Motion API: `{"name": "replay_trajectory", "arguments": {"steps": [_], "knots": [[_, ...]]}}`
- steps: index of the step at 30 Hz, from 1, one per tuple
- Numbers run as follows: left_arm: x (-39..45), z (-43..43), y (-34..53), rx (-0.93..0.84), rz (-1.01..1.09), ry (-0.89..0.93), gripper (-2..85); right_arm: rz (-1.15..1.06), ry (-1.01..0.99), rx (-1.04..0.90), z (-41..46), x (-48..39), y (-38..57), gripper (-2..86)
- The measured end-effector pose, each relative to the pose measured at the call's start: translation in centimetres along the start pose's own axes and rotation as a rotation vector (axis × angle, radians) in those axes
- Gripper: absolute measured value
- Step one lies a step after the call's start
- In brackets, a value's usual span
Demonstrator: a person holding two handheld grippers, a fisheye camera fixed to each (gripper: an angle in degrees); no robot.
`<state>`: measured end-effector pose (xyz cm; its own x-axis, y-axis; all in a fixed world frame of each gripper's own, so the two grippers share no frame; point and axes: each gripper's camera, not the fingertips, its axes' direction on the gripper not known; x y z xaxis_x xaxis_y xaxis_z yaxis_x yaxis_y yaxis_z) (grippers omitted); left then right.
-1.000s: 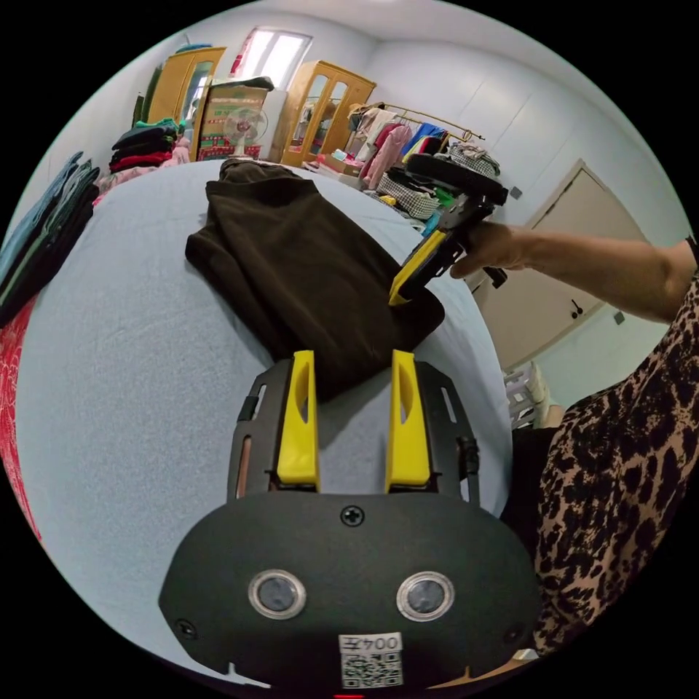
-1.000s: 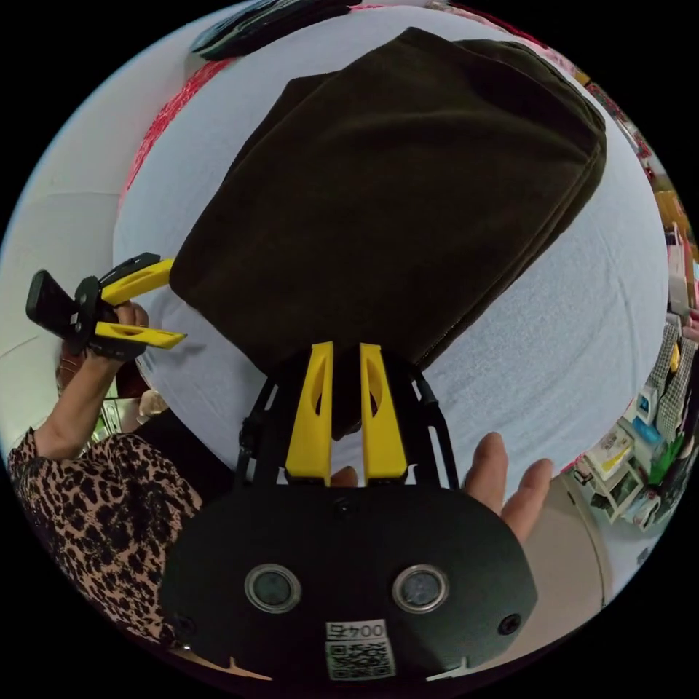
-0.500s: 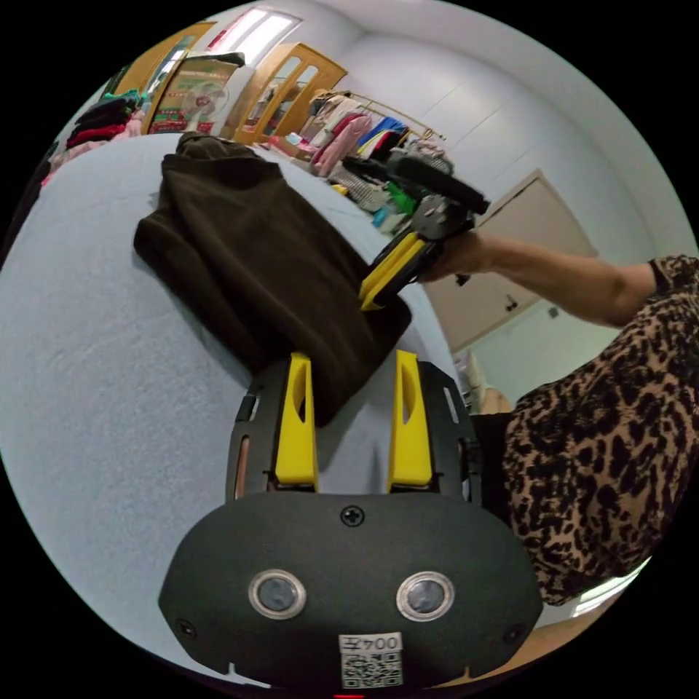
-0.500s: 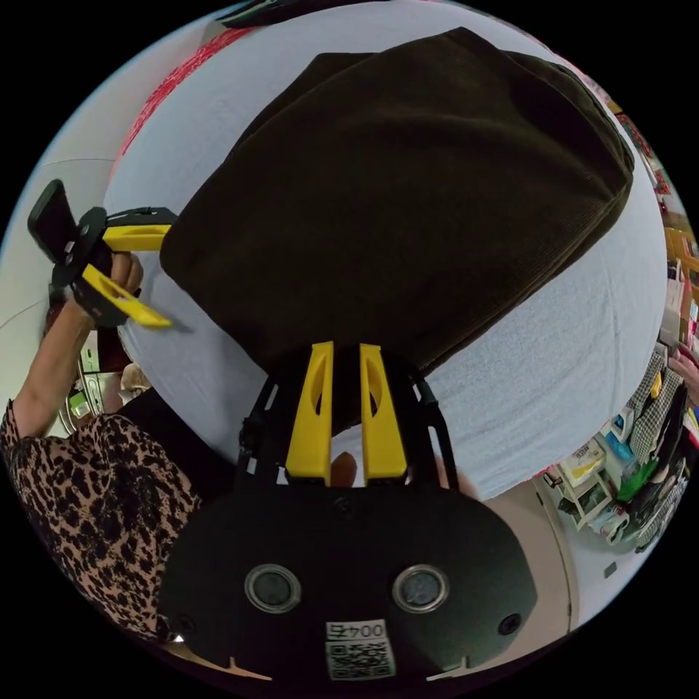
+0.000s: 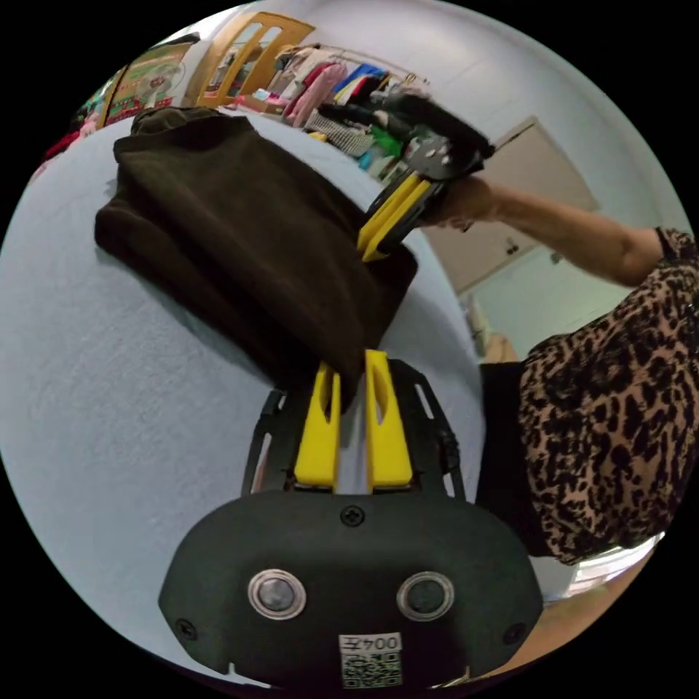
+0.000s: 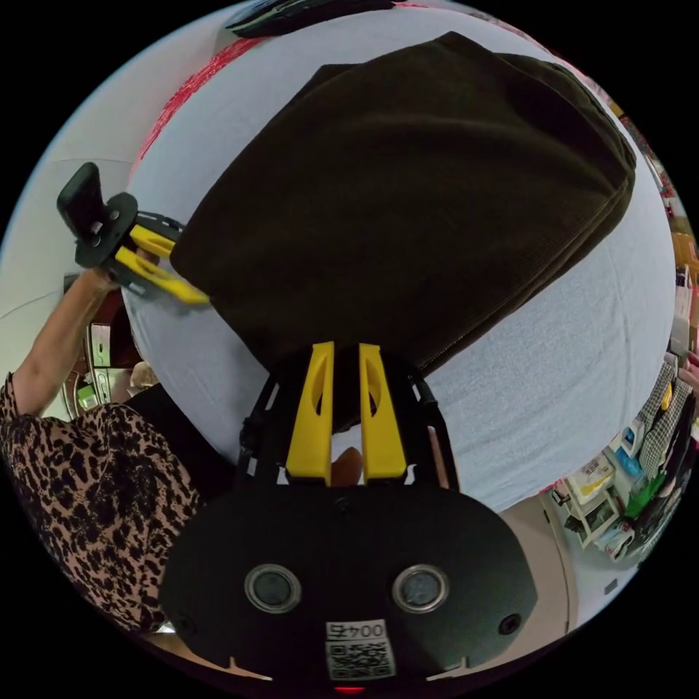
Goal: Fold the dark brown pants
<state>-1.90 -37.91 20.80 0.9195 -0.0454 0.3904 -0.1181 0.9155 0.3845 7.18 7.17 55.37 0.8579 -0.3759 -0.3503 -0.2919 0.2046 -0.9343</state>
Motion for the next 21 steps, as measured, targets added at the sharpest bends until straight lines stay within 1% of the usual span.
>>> {"name": "replay_trajectory", "arguments": {"steps": [3, 7, 9, 11, 14, 17, 19, 21], "knots": [[-2.5, -0.6, 0.7, 0.026, -0.043, 0.112, 5.9, -0.016, 0.024, 0.023, 1.6, -0.3, 1.0, 6.2], [-2.3, 0.3, -0.3, 0.038, -0.022, 0.141, 7.8, 0.009, -0.041, 0.057, 4.1, 0.9, 2.7, 6.2], [-2.9, 0.4, -0.2, 0.043, -0.07, 0.09, 6.7, 0.063, -0.083, 0.052, 5.3, 1.5, 3.3, 6.2], [-4.3, 0.5, 0.0, 0.038, -0.125, 0.162, 5.7, 0.072, -0.088, 0.046, 6.6, 1.7, 3.8, 6.2], [-5.1, 0.4, -0.1, 0.04, -0.149, 0.182, 5.4, 0.096, -0.084, 0.053, 8.8, 1.8, 4.9, 6.1], [-5.6, 0.2, 0.0, 0.047, -0.182, 0.189, 5.4, 0.165, -0.102, 0.114, 11.3, 2.2, 7.0, 5.8], [-5.9, 0.1, 0.1, 0.054, -0.201, 0.198, 5.4, 0.236, -0.163, 0.199, 13.6, 3.1, 9.1, 5.1], [-6.2, 0.0, 0.1, 0.052, -0.215, 0.197, 5.4, 0.249, -0.228, 0.259, 15.5, 4.0, 10.8, 4.8]]}}
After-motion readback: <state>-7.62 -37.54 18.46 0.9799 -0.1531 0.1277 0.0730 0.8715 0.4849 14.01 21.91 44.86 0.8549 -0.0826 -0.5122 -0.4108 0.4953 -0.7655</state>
